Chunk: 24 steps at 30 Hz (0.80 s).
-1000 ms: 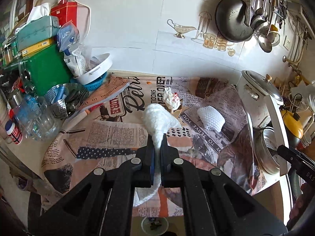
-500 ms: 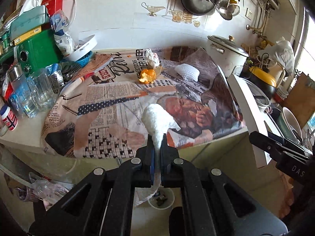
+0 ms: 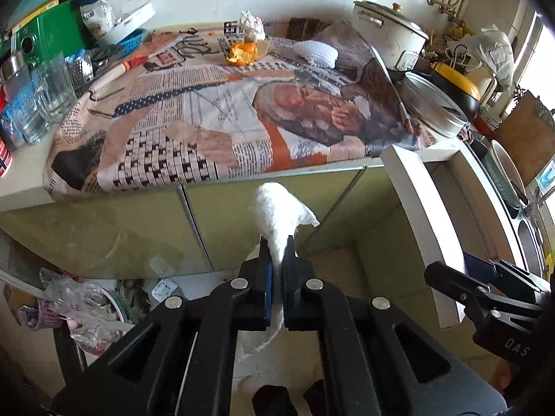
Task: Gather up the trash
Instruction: 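Carry the tissue and card down over the white floor bin with both tools, then open both tools to drop the card and tissue into the bin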
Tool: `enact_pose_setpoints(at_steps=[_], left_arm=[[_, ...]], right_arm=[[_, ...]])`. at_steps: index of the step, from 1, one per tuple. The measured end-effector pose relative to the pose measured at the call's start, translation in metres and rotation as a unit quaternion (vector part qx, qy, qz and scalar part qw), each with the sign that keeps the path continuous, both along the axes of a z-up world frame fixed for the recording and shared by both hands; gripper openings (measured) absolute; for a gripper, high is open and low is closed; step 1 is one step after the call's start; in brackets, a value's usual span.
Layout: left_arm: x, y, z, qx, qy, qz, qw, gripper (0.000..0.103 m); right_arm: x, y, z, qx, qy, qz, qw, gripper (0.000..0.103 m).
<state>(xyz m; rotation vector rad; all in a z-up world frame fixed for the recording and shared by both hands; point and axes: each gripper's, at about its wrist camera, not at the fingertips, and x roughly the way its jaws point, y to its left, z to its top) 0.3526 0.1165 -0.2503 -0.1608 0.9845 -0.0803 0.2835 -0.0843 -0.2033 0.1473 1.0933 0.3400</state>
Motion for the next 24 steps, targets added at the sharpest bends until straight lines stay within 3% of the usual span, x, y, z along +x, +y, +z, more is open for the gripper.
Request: enact_pose_setpoints(at_steps=[5, 13, 20, 24], left_arm=[[0.001, -0.02, -0.058, 0.007, 0.034, 0.02, 0.9992, 0.003], [0.003, -0.045, -0.172, -0.001, 0.077, 0.066, 0.9948, 0.003], [0.003, -0.04, -0.282, -0.031, 0.111, 0.101, 0.9882, 0.003], [0.005, -0.031, -0.329, -0.03, 0.12, 0.116, 0.9856, 0.003]], right_arm=[[-0.008, -0.017, -0.051, -0.006, 0.044, 0.012, 0.999, 0.048], [0.002, -0.042, -0.16, -0.028, 0.097, 0.043, 0.994, 0.048], [0.016, -0.041, -0.27, -0.032, 0.133, 0.06, 0.989, 0.048], [0.02, -0.029, -0.331, -0.039, 0.153, 0.069, 0.985, 0.048]])
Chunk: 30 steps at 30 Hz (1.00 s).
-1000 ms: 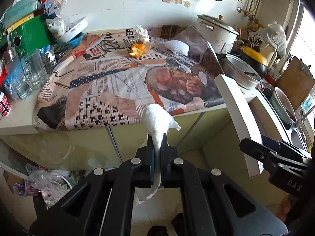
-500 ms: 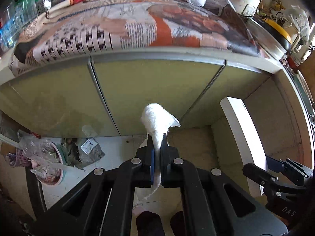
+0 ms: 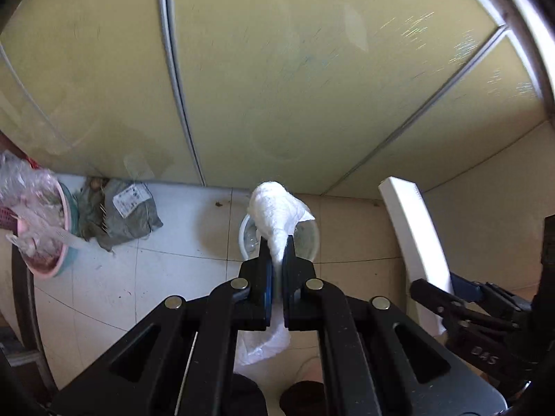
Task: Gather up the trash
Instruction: 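Open both tools to drop the card and tissue into the bin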
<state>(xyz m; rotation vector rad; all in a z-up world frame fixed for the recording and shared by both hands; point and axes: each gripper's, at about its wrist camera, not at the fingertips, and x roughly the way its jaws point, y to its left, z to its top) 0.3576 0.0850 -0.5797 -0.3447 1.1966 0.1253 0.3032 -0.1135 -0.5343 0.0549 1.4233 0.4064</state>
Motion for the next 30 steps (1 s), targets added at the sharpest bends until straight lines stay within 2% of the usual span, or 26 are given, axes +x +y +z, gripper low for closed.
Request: enact_pose_setpoints(at_steps=[3, 7, 14, 19, 20, 23, 24, 27, 30], left_arm=[[0.003, 0.007, -0.029, 0.007, 0.005, 0.004, 1.0, 0.003], [0.01, 0.011, -0.055, 0.011, 0.008, 0.006, 0.9999, 0.003], [0.029, 0.016, -0.082, 0.008, 0.008, 0.004, 0.9999, 0.003], [0.045, 0.01, -0.091, -0.005, 0.002, -0.012, 0.9999, 0.003], [0.048, 0.007, -0.092, -0.011, 0.002, -0.017, 0.9998, 0.003], [0.056, 0.0, -0.097, -0.029, 0.006, -0.025, 0.9992, 0.003], [0.059, -0.001, -0.101, -0.032, 0.007, -0.028, 0.9991, 0.006], [0.065, -0.011, -0.104, -0.033, 0.02, -0.034, 0.9987, 0.034], [0.064, -0.013, -0.097, -0.036, 0.023, -0.038, 0.9984, 0.037]], right_arm=[[0.009, 0.011, -0.043, 0.004, 0.025, 0.002, 1.0, 0.048], [0.021, 0.03, -0.084, -0.005, 0.04, 0.012, 0.999, 0.048], [0.047, 0.051, -0.126, -0.017, 0.038, 0.02, 0.999, 0.048], [0.055, 0.053, -0.129, 0.001, 0.052, 0.018, 0.998, 0.049], [0.056, 0.05, -0.126, -0.005, 0.05, 0.014, 0.999, 0.053], [0.055, 0.037, -0.112, -0.002, 0.033, -0.003, 0.999, 0.054], [0.057, 0.037, -0.106, -0.003, 0.029, -0.007, 1.0, 0.054], [0.056, 0.025, -0.088, -0.012, 0.015, -0.014, 1.0, 0.054], [0.054, 0.018, -0.07, -0.018, 0.007, -0.019, 1.0, 0.054]])
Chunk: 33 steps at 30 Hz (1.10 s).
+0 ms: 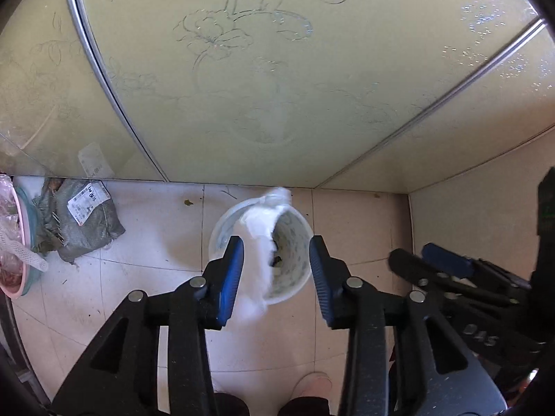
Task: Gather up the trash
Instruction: 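Open both tools to drop the card and tissue into the bin, then raise both empty tools back up toward the counter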
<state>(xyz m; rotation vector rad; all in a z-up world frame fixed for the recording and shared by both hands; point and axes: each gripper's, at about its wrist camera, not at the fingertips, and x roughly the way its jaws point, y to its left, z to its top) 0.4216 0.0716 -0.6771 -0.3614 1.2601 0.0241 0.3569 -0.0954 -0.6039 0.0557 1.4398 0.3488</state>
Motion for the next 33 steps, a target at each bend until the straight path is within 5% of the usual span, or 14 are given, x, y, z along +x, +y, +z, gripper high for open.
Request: enact_pose_setpoints(at_steps=[9, 21, 33], left_arm=[[-0.014, -0.007, 0.087, 0.026, -0.014, -0.013, 0.9995, 0.037], [-0.049, 0.0, 0.316, 0.054, -0.105, -0.021, 0.9929, 0.037], [-0.096, 0.027, 0.532, 0.076, -0.264, -0.051, 0.9602, 0.044]], right_arm=[[0.007, -0.013, 0.074, 0.02, -0.028, -0.013, 0.999, 0.054], [-0.018, -0.013, 0.282, 0.038, -0.121, -0.018, 0.992, 0.054], [-0.069, -0.01, 0.486, 0.056, -0.28, -0.071, 0.956, 0.054]])
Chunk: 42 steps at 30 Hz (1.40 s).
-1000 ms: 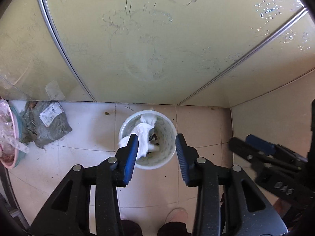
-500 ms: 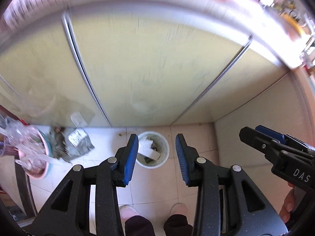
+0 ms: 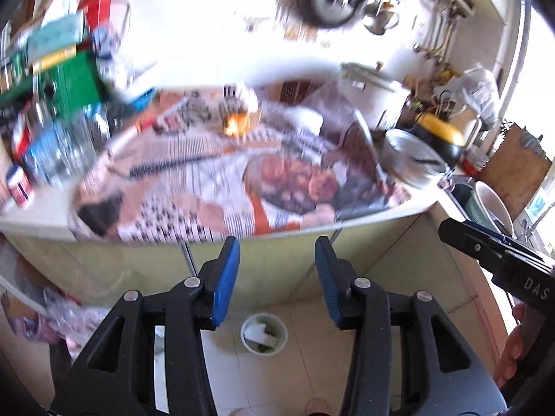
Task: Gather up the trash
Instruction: 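Raise both empty tools back up toward the counter, then grasp the orange with the left tool while the right tool grasps the white foam net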
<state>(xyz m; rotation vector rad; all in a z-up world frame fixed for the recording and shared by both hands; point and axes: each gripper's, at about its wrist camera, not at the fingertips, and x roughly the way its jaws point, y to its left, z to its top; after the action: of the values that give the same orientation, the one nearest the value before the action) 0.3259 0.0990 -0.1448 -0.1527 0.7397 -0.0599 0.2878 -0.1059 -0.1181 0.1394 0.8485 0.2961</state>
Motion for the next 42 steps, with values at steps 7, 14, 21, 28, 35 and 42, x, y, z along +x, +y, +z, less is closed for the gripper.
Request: enact_pose_setpoints(at_steps=[7, 14, 21, 28, 35, 42], left_arm=[[-0.025, 0.006, 0.07, 0.047, -0.077, 0.003, 0.996, 0.073], [-0.013, 0.009, 0.094, 0.048, -0.1, 0.014, 0.9937, 0.098], [0.044, 0.007, 0.091, 0.052, -0.098, 0.044, 0.9928, 0.099], [0.133, -0.002, 0.085, 0.051, -0.065, 0.078, 0.9935, 0.099], [0.2, -0.003, 0.065, 0.028, -0.028, 0.135, 0.9901, 0.099], [0.25, 0.016, 0.028, 0.033, 0.036, 0.167, 0.9847, 0.099]], right_arm=[[-0.016, 0.005, 0.063, 0.004, -0.075, -0.03, 0.997, 0.07], [-0.005, 0.005, 0.09, -0.01, -0.119, -0.043, 0.992, 0.09], [0.041, -0.006, 0.083, -0.006, -0.13, -0.028, 0.991, 0.091], [0.125, -0.036, 0.081, 0.004, -0.118, -0.009, 0.993, 0.091], [0.198, -0.056, 0.072, -0.008, -0.099, 0.025, 0.995, 0.091], [0.256, -0.053, 0.035, 0.0, -0.036, 0.047, 0.998, 0.091]])
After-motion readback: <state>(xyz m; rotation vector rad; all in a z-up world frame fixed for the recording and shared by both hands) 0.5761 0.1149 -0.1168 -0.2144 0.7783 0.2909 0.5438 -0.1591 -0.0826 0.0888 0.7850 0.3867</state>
